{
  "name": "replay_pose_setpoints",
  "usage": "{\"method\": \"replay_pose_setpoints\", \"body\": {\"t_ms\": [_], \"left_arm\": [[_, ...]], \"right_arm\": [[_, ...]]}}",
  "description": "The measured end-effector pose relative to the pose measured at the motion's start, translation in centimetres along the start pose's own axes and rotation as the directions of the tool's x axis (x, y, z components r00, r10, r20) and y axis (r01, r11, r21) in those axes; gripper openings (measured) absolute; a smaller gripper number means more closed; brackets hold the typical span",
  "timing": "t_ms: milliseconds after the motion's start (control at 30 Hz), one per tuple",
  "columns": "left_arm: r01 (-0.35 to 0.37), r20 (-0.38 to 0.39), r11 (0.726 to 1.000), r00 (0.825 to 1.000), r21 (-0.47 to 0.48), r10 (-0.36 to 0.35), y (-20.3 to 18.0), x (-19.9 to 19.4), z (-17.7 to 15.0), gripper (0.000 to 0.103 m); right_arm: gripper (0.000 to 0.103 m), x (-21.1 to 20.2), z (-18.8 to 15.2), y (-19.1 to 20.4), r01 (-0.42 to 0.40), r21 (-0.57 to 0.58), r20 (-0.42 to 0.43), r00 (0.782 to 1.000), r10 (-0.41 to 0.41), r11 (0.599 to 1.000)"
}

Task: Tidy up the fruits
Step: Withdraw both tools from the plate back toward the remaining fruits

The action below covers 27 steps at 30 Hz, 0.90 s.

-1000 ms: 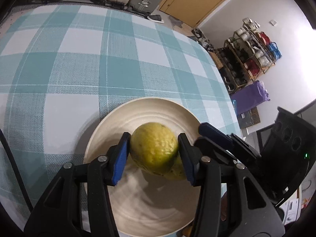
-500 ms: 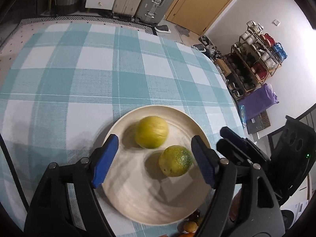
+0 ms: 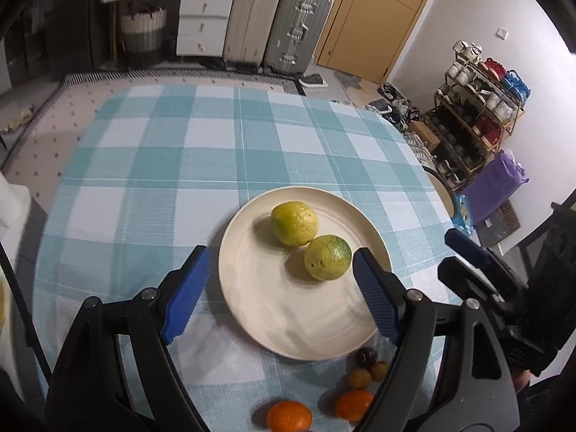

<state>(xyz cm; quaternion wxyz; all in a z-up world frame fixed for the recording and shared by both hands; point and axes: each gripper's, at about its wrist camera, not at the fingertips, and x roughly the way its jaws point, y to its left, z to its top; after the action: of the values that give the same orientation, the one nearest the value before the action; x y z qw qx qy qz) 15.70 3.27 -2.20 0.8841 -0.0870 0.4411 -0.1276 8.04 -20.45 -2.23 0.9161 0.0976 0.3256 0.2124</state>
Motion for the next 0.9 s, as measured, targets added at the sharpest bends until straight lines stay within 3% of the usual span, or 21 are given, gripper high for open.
{"method": "replay_pose_setpoints", "body": {"t_ms": [167,233,567,900], "left_arm": [[-0.044,0.058,0.999,0.997,0.014,0.043,-0.8,-2.8,-1.9,0.080],[-0.049,0.065,0.999,0.997,0.018,0.048,-1.0,-3.5,-2.7,0.080],[-0.122,0.112,0.991,0.987,0.061,0.115,-2.2,-6.2,-7.1,0.082],[-0.119,0.126,0.991,0.986,0.063,0.110,-1.9,-8.1,-11.3,0.089]], "right_arm": [[0.080,-1.9,-0.5,1.0,-0.002,-0.010,0.029,1.000,0.003,1.000],[0.086,-2.7,-0.7,1.4,-0.001,-0.016,0.040,0.999,0.001,1.000],[0.094,-6.5,-2.6,2.9,0.017,-0.034,0.106,0.994,-0.013,0.999],[0.103,-9.4,-5.9,4.6,0.008,-0.084,0.135,0.991,0.003,0.996]]}}
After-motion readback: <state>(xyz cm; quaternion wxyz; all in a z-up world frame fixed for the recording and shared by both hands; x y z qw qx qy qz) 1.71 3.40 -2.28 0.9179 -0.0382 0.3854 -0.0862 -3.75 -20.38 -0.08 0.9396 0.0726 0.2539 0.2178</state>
